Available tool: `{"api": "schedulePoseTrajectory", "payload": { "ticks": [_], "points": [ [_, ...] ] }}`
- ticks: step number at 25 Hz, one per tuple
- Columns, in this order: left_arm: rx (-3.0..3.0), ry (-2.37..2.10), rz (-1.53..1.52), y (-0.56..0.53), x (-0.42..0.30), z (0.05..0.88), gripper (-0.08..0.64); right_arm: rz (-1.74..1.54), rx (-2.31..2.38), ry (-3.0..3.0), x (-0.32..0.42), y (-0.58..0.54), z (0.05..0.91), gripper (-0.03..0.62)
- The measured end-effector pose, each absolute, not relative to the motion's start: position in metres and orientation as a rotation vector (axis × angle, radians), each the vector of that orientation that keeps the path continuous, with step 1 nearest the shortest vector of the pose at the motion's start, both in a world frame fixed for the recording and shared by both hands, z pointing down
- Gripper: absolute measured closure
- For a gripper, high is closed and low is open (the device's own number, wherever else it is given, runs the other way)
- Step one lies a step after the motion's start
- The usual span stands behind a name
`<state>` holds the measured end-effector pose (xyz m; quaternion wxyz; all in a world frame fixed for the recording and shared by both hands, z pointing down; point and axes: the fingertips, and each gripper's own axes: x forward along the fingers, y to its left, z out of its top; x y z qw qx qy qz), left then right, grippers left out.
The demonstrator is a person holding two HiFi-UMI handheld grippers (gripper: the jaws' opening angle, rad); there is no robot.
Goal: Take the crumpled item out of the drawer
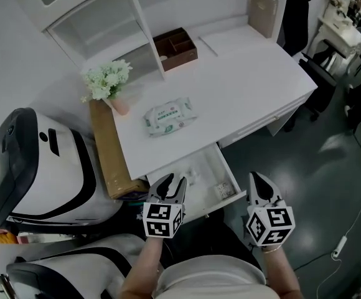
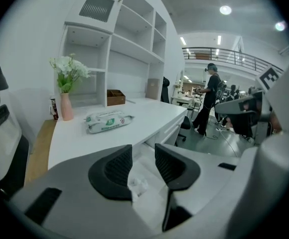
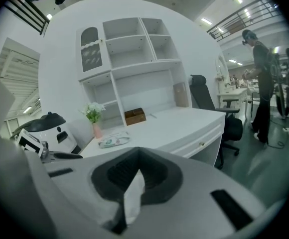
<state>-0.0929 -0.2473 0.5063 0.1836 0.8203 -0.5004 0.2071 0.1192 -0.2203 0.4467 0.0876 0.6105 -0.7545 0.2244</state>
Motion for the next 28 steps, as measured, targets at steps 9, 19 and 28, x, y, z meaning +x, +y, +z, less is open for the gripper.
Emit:
{"api": "schedulePoseTrajectory", "payload": {
  "ticks": [9,19,28],
  "points": [
    [2.276,-1.283,0.76,-0.262,-0.074,0.552,0.422,0.706,1.823,-2.202,0.133,-0.237,0.459,0.591],
    [2.224,-1.127,1.019,-0.272,-0.065,0.611,0.417,0.746,1.833,-2.161,0.145,-0.246,0.47,0.591],
    [2.14,-1.007,1.215,-0.267,-0.065,0.666,0.417,0.775,1.84,-2.13,0.156,-0.249,0.478,0.591]
  ]
}}
